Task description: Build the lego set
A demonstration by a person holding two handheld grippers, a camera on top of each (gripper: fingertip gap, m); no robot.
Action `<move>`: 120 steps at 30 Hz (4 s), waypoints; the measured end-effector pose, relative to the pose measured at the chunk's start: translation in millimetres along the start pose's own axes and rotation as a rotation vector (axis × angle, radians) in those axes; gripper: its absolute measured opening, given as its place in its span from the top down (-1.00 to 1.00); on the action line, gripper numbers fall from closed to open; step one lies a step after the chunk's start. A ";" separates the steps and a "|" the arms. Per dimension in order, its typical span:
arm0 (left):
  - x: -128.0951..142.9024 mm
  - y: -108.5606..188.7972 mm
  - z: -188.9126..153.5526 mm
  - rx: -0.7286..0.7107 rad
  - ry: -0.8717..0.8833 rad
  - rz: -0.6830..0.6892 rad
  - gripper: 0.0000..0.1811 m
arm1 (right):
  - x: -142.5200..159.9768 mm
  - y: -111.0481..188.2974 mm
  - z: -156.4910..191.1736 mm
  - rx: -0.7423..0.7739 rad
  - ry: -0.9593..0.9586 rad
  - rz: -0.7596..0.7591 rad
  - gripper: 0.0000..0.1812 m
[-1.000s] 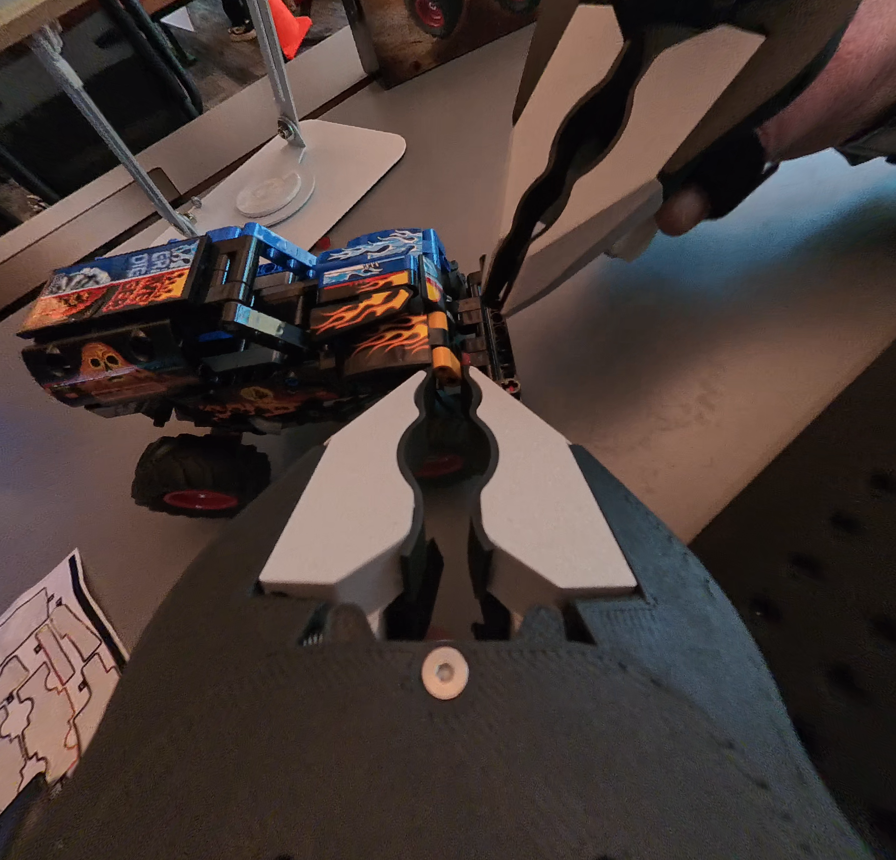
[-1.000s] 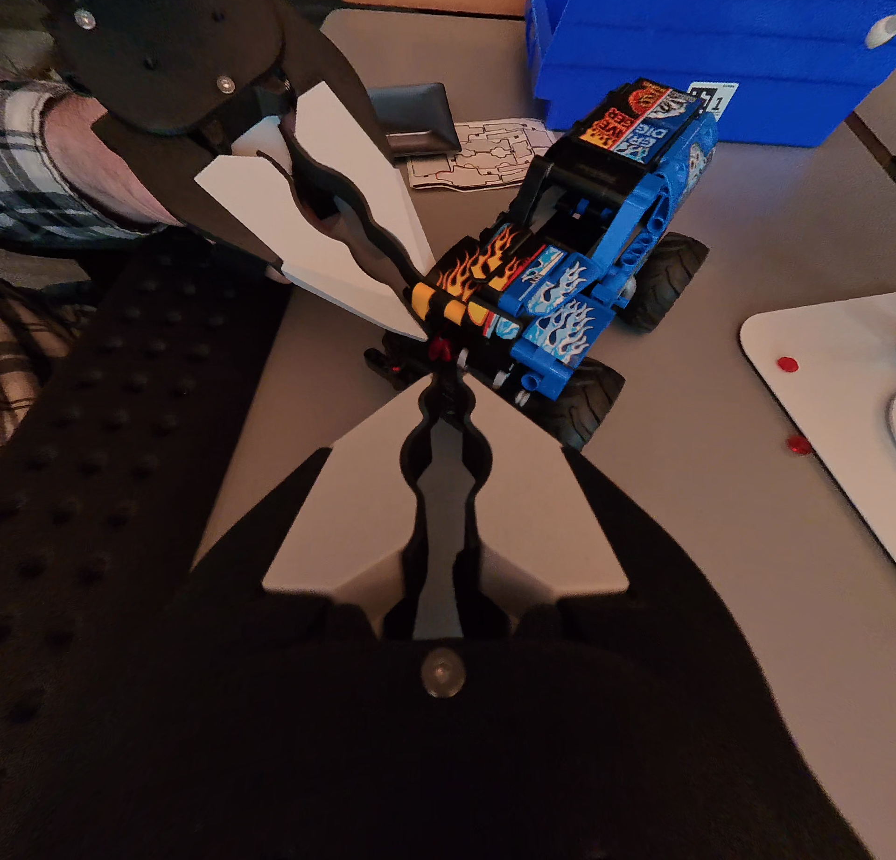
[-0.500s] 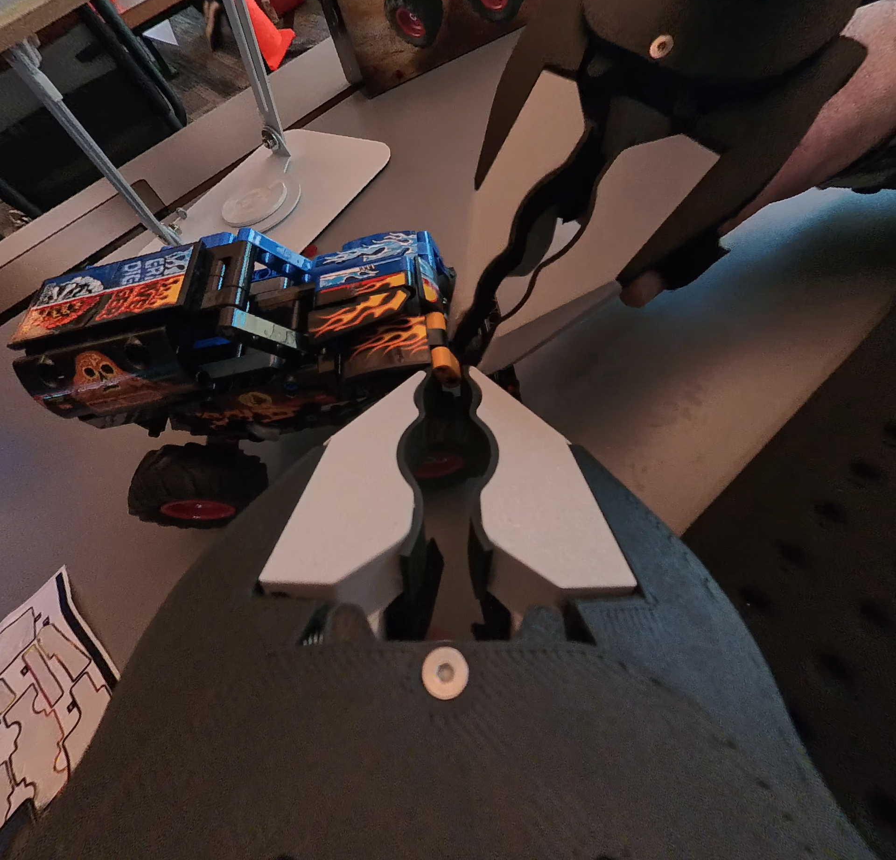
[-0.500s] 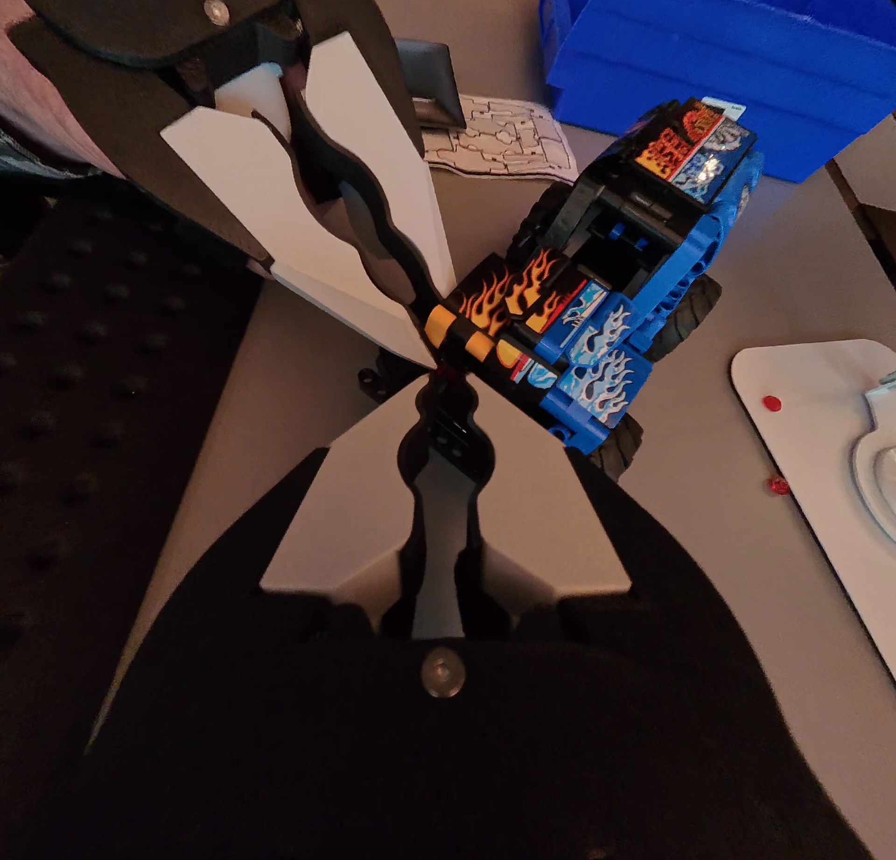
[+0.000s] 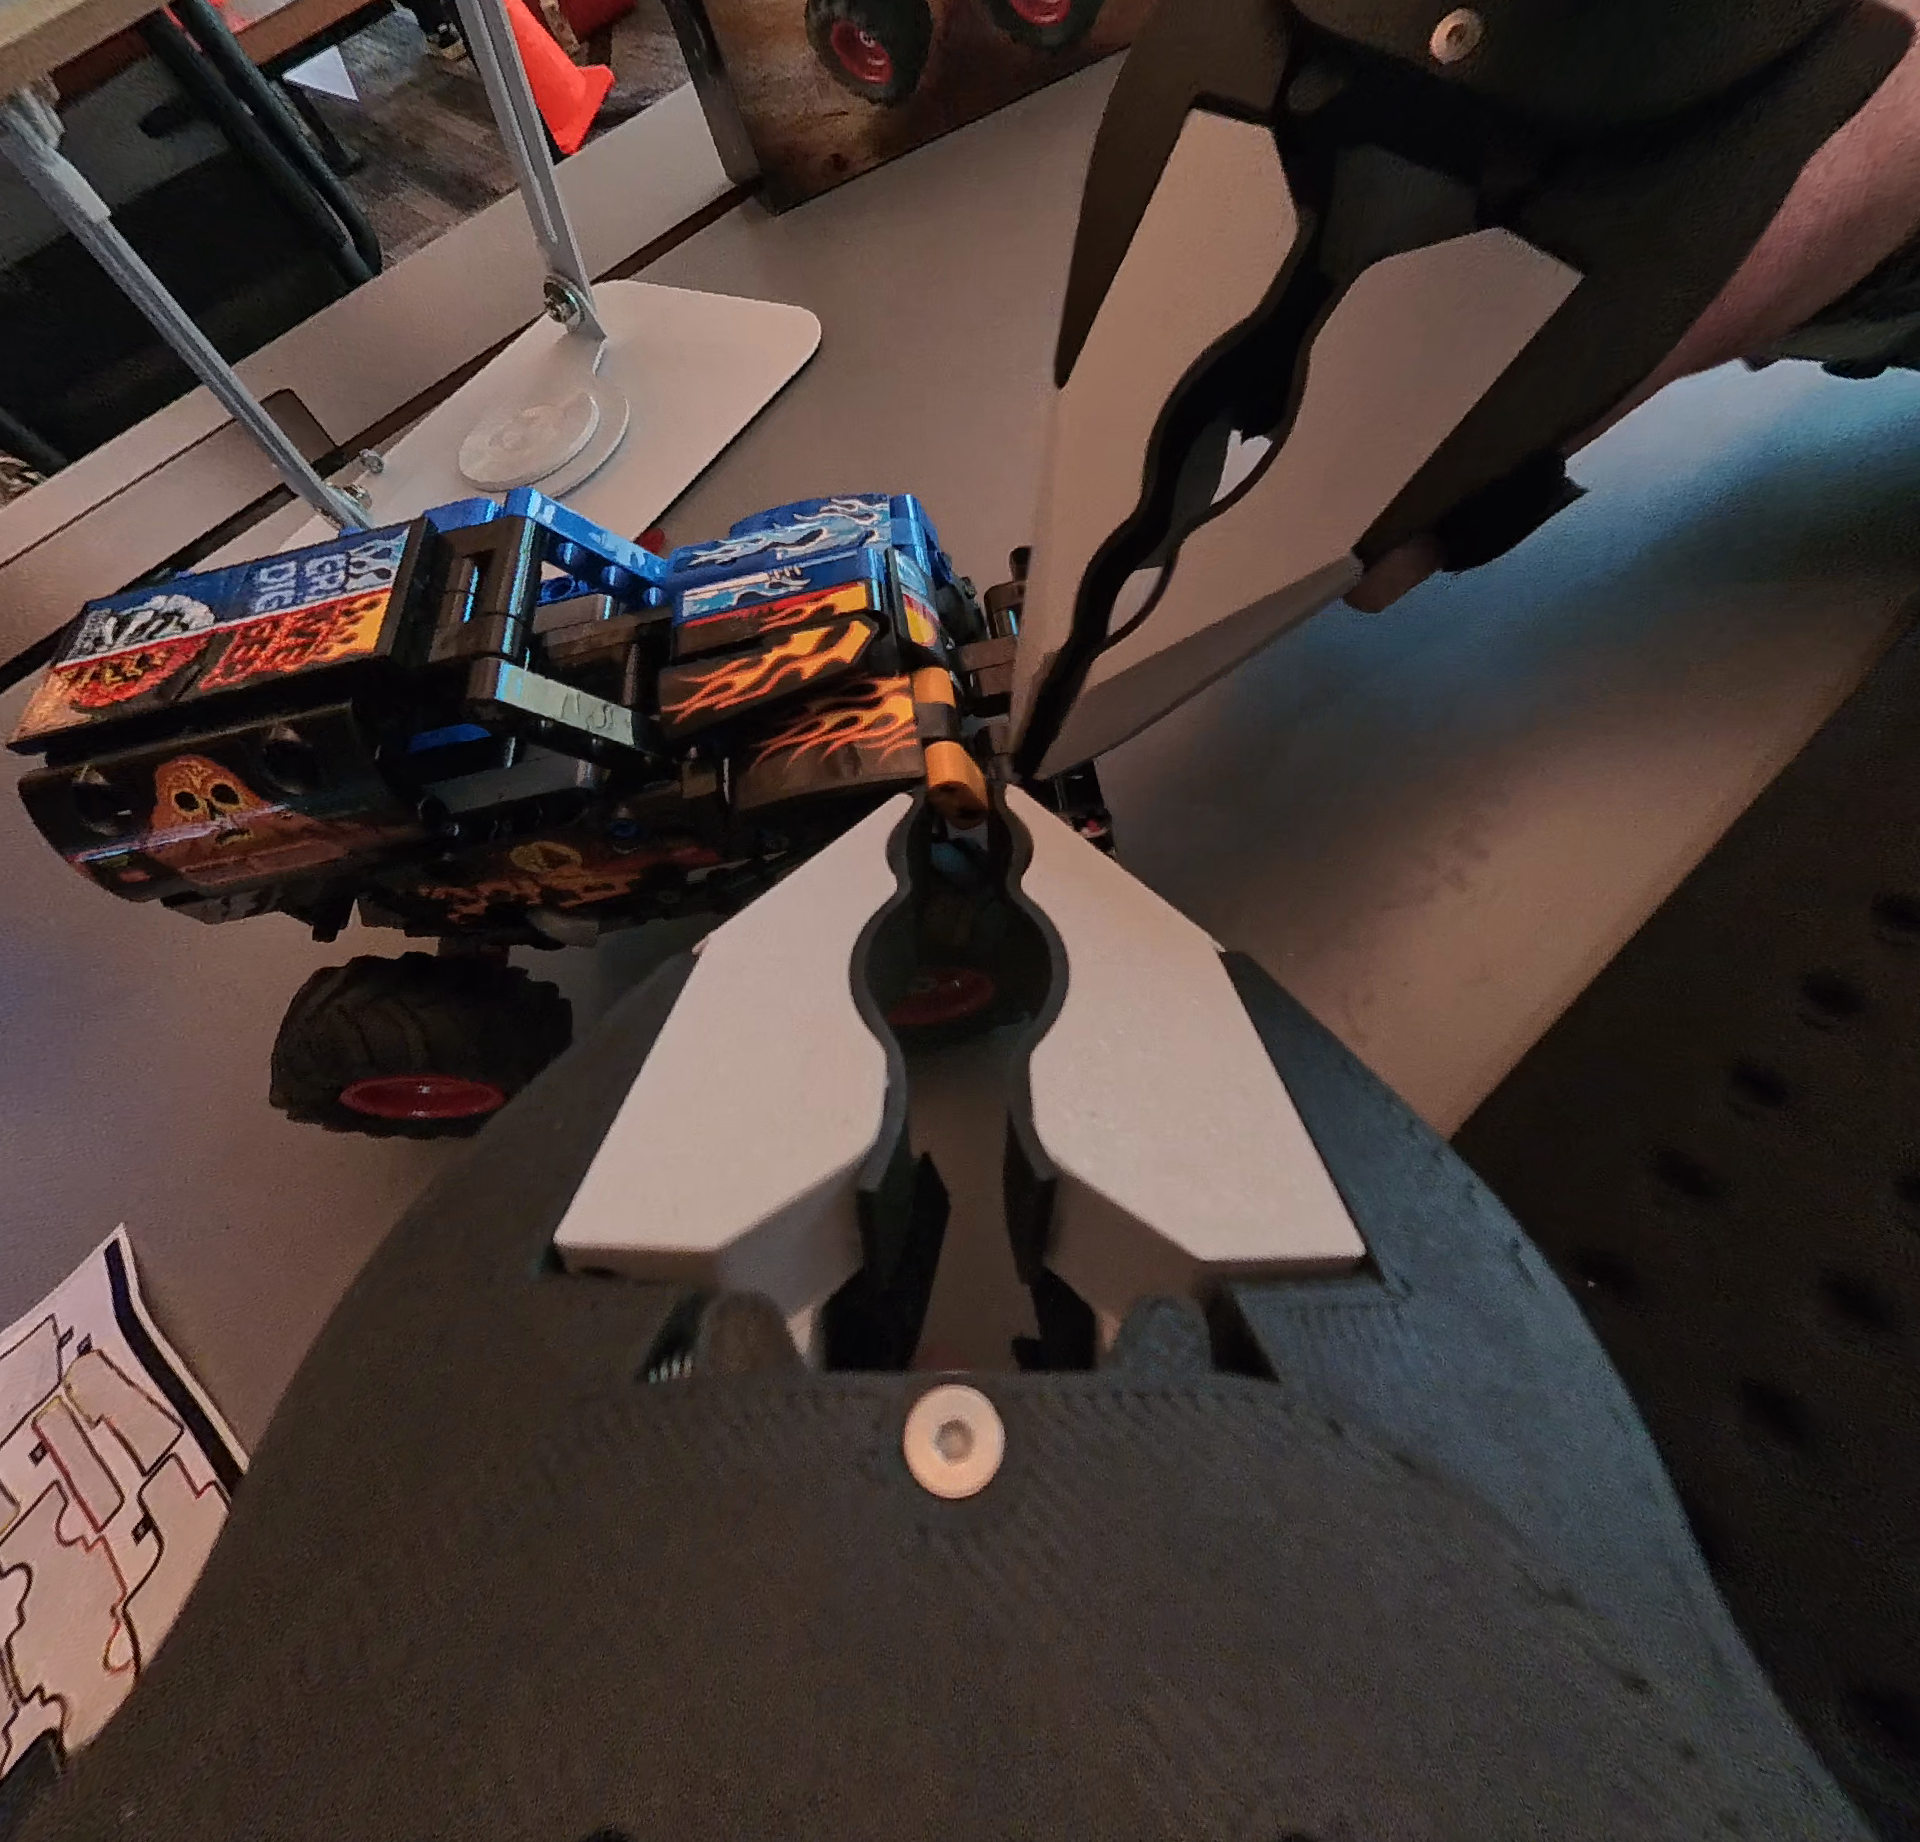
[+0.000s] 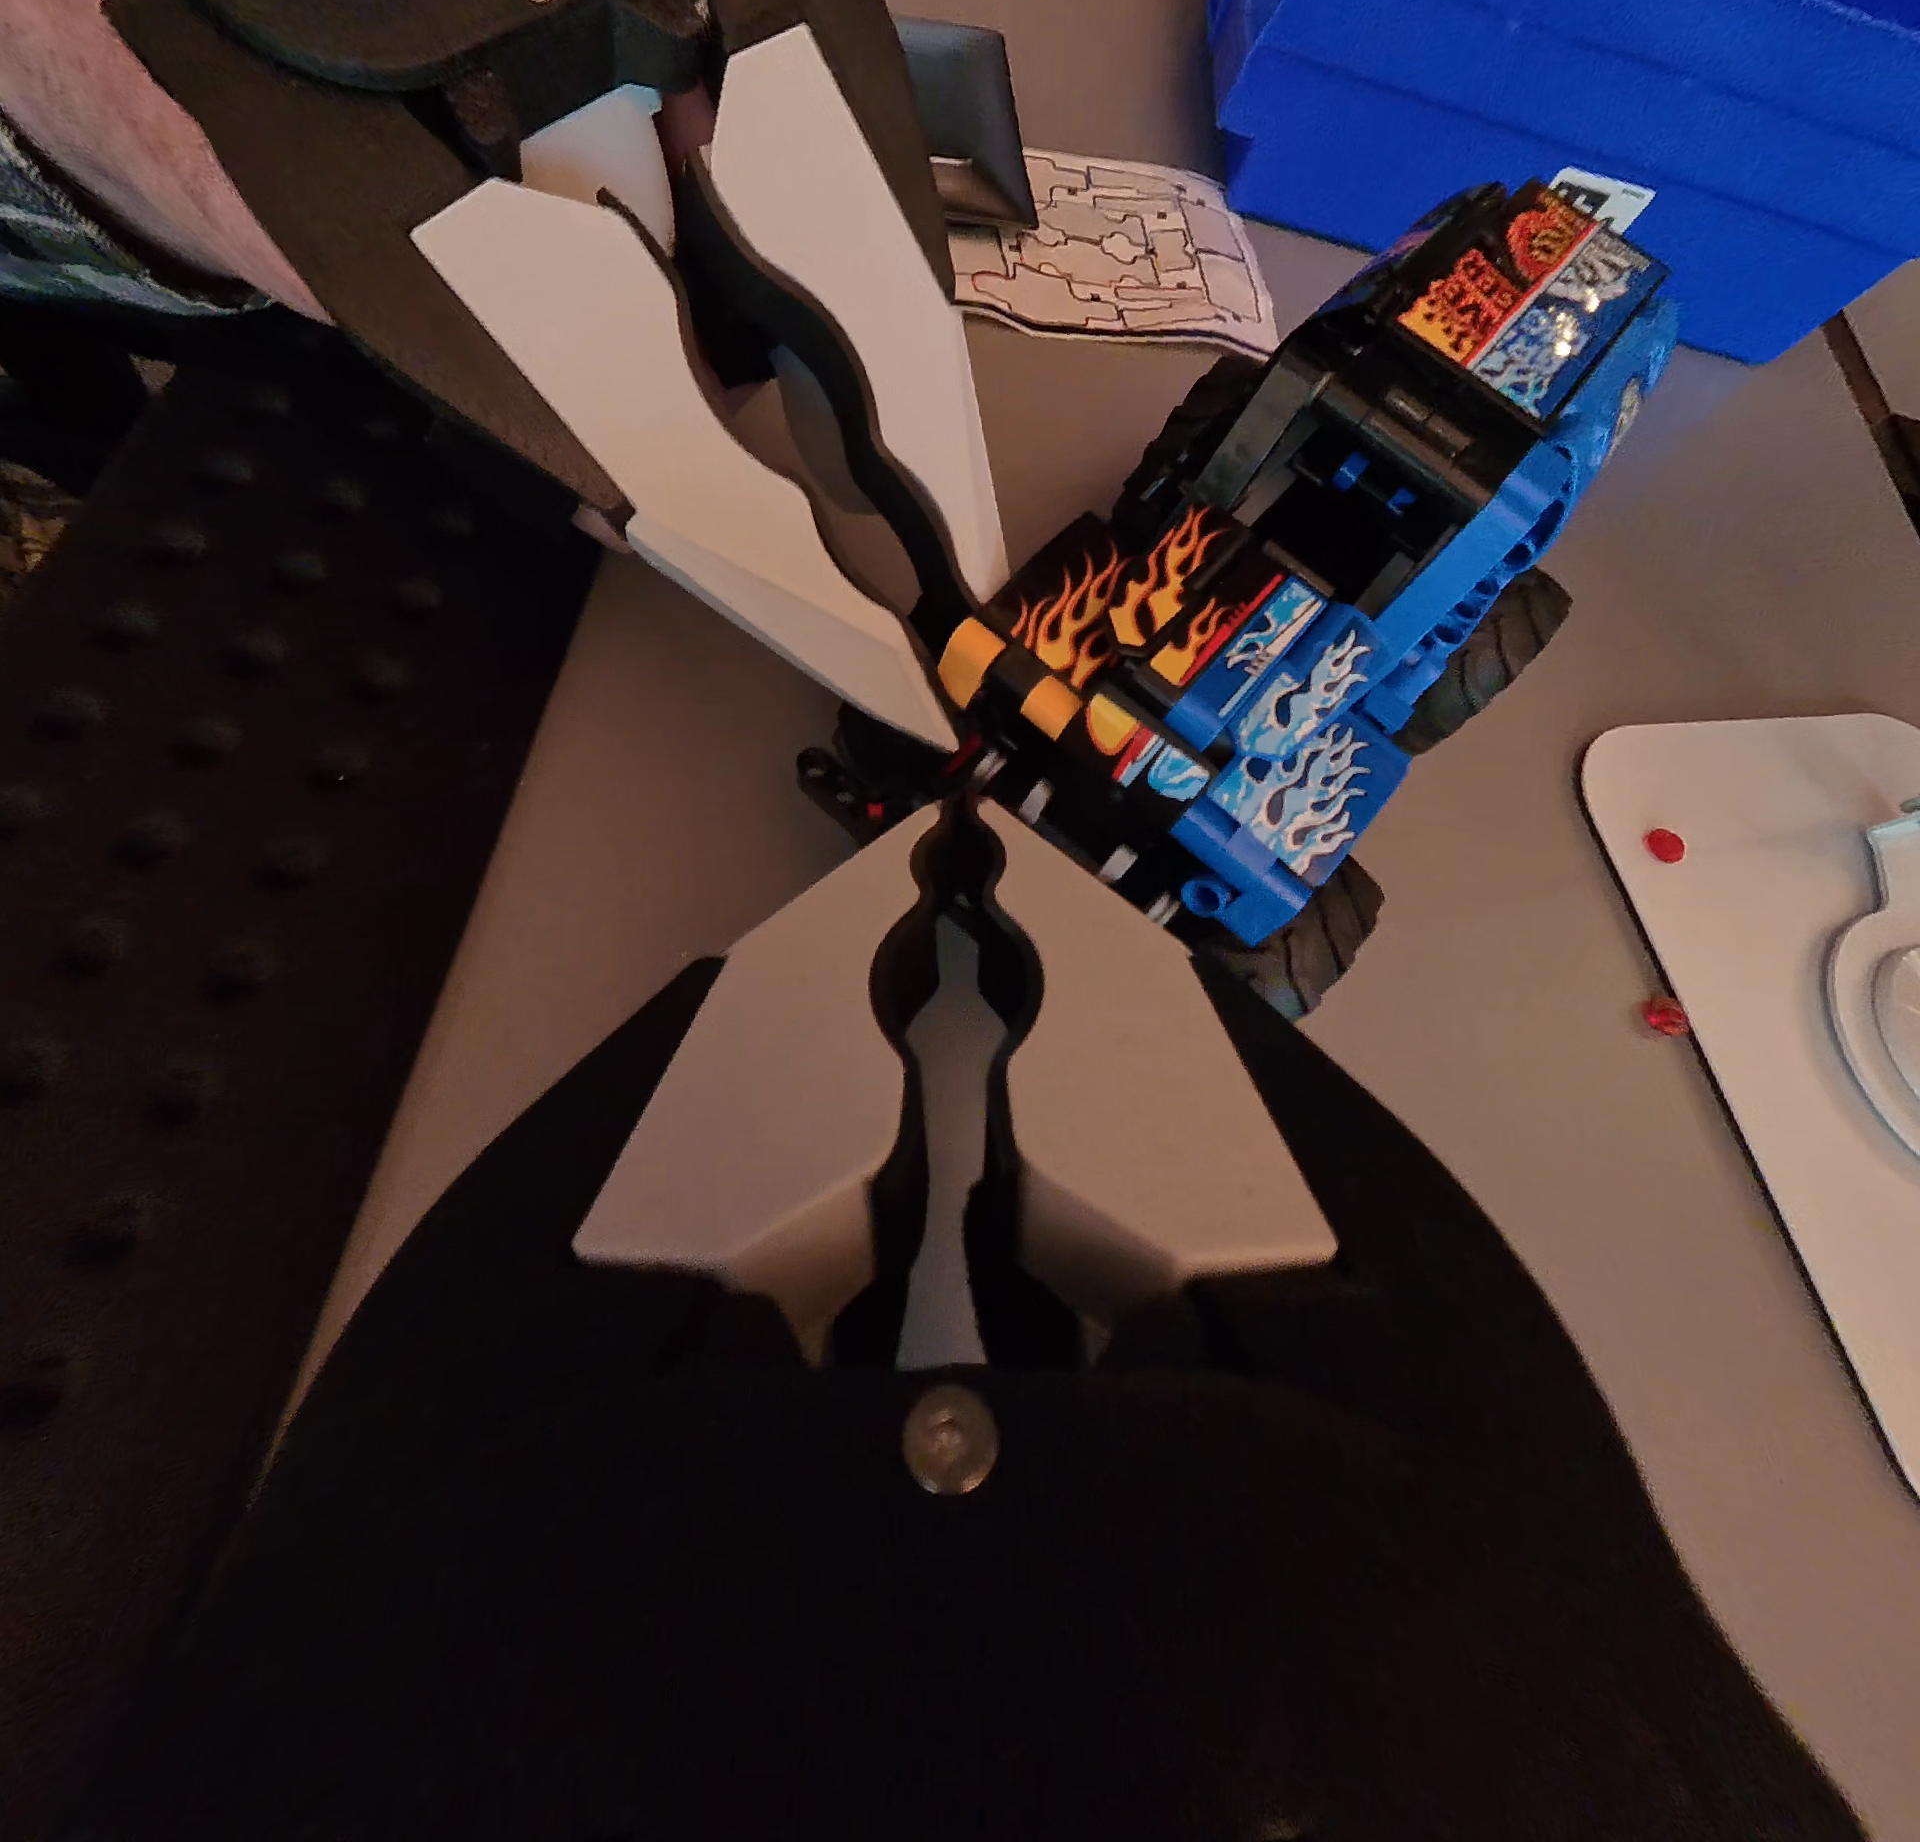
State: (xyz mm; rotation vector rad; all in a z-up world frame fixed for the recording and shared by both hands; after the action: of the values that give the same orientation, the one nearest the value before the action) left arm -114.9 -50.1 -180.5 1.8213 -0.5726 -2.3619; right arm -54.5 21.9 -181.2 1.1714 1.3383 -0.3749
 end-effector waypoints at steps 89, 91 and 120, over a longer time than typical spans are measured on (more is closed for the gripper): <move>-35.2 1.7 3.3 0.273 0.499 -0.311 0.92 | -36.9 40.3 -4.3 0.109 -0.038 -0.360 0.97; -35.8 1.5 3.5 0.281 0.514 -0.322 0.92 | -37.1 40.7 -3.8 0.119 -0.023 -0.365 0.98; -41.6 -5.2 1.5 0.313 0.656 -0.411 0.93 | -28.0 45.6 -13.6 0.053 -0.200 -0.571 0.98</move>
State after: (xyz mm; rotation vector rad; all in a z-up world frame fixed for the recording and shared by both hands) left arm -104.0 -32.2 -144.2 2.9009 -0.5314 -1.7300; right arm -33.6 41.6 -134.1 0.7508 1.4755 -0.9178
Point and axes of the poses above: each gripper's, where its closed fingertips meet, y back along the fingers, x out of its underside, z = x × y across the jaws, the point moved 6 cm from there along y, back along the fingers, and after that the axes turned 8 degrees about -z, right-handed, at the moved point
